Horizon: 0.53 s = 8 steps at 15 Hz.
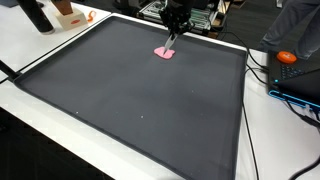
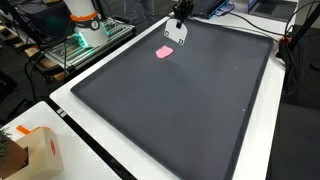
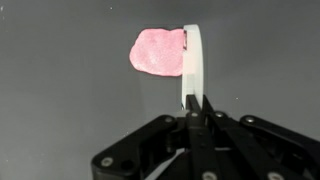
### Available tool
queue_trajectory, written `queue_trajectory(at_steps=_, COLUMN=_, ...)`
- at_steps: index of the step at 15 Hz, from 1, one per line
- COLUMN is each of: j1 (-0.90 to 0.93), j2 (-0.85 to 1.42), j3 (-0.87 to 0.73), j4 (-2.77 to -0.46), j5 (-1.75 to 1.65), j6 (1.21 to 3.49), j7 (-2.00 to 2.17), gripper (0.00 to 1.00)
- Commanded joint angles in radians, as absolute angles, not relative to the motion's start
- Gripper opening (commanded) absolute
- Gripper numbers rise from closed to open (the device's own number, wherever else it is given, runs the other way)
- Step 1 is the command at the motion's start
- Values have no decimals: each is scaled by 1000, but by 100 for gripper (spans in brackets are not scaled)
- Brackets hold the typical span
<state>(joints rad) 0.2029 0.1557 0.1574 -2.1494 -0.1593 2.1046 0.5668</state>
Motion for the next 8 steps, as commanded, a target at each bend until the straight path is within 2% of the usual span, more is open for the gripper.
queue_trajectory(at_steps=1, j1=150, j2=85, j3=122, j4=-2224, j5=-51, j6=2174, j7=443, gripper=1)
queue_trajectory(at_steps=8, j1=40, j2=11, j3=43, j4=-2336, j5=138, j6=2267, j7=186, gripper=1)
